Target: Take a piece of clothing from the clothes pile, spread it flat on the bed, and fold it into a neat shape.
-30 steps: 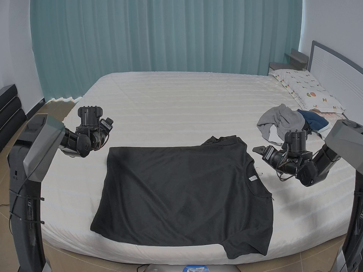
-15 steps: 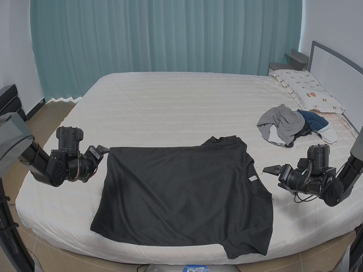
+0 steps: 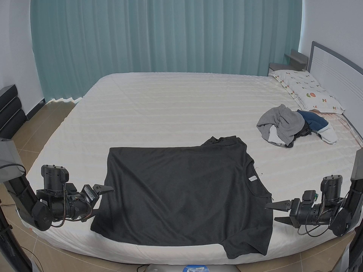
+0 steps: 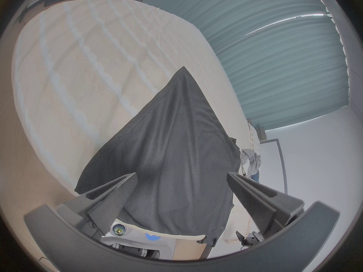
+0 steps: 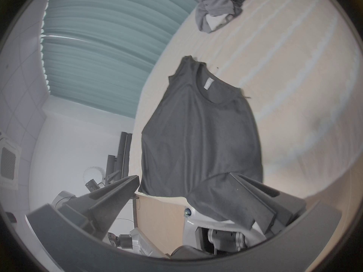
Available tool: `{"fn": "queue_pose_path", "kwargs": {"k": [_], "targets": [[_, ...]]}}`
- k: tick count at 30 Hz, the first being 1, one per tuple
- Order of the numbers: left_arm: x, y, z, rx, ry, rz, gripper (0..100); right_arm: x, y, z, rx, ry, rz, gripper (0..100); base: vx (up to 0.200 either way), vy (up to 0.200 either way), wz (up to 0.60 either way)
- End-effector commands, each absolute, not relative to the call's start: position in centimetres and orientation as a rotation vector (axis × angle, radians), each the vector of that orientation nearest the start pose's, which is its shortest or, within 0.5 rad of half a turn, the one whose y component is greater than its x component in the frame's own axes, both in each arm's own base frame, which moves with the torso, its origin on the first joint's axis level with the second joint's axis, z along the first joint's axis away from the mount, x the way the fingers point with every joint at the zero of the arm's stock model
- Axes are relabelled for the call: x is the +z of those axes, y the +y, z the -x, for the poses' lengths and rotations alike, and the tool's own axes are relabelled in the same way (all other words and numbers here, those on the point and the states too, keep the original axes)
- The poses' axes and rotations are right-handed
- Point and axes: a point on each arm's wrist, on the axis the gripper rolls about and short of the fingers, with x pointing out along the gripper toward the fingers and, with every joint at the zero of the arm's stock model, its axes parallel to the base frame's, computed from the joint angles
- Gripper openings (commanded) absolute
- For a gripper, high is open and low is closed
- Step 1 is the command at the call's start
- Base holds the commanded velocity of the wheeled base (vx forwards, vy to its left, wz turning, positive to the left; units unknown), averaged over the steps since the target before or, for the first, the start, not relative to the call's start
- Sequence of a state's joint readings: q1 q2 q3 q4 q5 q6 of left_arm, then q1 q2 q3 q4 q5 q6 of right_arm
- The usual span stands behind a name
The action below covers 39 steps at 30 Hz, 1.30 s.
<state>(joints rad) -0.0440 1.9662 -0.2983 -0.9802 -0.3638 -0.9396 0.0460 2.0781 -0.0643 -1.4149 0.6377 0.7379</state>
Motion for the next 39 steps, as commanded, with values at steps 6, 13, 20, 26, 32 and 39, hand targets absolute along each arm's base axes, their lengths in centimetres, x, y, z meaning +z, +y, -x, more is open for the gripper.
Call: {"fn": "queue_pose_path", "kwargs": {"k": [6,13,20,26,32,39], "targets": [[1.2,-1.5,-25.6,-0.035,0.838,1.013,100,-2.4,2.3,-22.3,0.436,0.898,-0.854,100,0.000,0.000,0.00],[1.1,-1.5,-25.7,-0.036,0.840,1.013,100,-2.5,2.2,-22.3,0.439,0.895,-0.836,100,0.000,0.000,0.00],[1.0,-1.5,-25.4,-0.032,0.848,1.006,100,-2.6,2.3,-22.2,0.429,0.898,-0.836,100,0.000,0.000,0.00],[0.8,-1.6,-25.1,-0.033,0.862,0.996,100,-2.5,2.1,-21.2,0.383,0.920,-0.832,100,-0.200,0.000,0.00],[0.7,-1.7,-25.2,-0.034,0.864,0.990,100,-2.6,1.9,-21.2,0.312,0.909,-0.832,100,-0.200,0.000,0.00],[0.7,-1.7,-25.2,-0.020,0.858,0.983,100,-2.4,2.2,-21.3,0.158,0.890,-0.892,100,0.000,0.000,0.00]]}}
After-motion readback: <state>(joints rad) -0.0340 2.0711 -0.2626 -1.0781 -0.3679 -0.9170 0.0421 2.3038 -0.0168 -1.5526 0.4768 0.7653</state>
